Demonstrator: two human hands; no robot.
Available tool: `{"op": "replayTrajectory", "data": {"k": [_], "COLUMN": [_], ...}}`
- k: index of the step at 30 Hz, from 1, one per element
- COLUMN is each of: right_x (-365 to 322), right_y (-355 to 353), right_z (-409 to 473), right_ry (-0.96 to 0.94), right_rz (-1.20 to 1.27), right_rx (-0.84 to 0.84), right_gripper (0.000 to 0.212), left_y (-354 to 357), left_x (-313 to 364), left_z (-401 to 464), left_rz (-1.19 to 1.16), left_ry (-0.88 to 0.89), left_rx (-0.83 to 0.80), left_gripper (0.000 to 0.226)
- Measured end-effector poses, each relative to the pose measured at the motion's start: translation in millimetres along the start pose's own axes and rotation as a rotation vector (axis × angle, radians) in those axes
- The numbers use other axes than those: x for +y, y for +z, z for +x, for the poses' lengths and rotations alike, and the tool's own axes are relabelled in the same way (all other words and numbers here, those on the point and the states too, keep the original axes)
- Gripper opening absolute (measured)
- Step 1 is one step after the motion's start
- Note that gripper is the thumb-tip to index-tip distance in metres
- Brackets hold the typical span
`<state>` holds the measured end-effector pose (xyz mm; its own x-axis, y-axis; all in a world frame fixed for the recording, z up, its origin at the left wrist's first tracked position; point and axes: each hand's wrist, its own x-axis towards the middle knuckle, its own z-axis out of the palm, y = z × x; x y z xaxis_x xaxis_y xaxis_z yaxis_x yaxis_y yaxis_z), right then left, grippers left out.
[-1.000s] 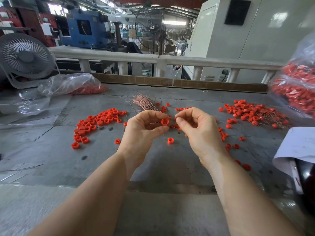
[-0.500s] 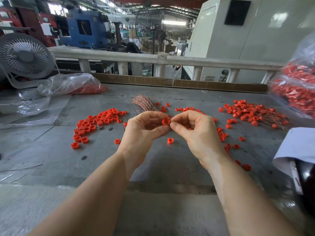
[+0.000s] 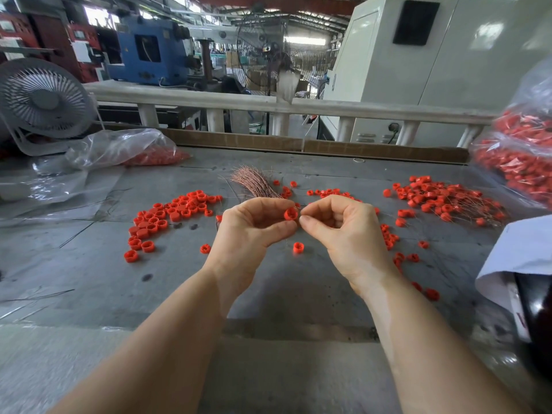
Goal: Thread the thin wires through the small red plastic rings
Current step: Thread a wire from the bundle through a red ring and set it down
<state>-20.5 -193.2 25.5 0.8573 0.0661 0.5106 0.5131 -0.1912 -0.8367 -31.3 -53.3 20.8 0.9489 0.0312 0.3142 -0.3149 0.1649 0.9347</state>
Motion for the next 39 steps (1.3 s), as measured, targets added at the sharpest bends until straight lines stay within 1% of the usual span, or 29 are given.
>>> {"op": "replayTrajectory", "data": {"k": [7, 20, 25, 31, 33, 37, 39], "right_x": [-5.3, -9.8, -12.6, -13.7, -13.4, -11.7, -11.0], "right_y": [-0.8, -1.0, 0.5, 0.7, 0.9, -0.1, -0.1], "right_z": [-3.0, -4.5, -5.3, -5.5, -5.4, -5.2, -5.3], "right_ry": [-0.010, -0.031, -0.060, -0.073, -0.072, -0.058, -0.053], "right_rz": [0.042, -0.003, -0.059, -0.131, -0.138, -0.116, -0.112], "right_rx": [-0.023, -0.054, -0.060, -0.049, -0.042, -0.023, -0.015], "right_gripper": [0.023, 0.018, 0.026, 0.029, 0.027, 0.021, 0.018], "left_y": [0.4, -0.1, -0.3, 1.1, 1.4, 2.9, 3.3], "left_x": [-0.1, 1.3, 2.3, 2.9, 3.2, 4.7, 4.3], "left_z": [-1.0, -2.0, -2.0, -1.3, -1.2, 0.4, 1.0], "left_rz": [0.008, 0.000, -0.006, -0.038, -0.067, -0.216, -0.263], "left_ry": [0.010, -0.005, -0.029, -0.054, -0.070, -0.141, -0.165], "left_rx": [-0.009, 0.005, 0.020, 0.053, 0.047, 0.021, 0.022], "left_gripper": [0.030, 0.029, 0.026, 0.026, 0.026, 0.020, 0.021]}}
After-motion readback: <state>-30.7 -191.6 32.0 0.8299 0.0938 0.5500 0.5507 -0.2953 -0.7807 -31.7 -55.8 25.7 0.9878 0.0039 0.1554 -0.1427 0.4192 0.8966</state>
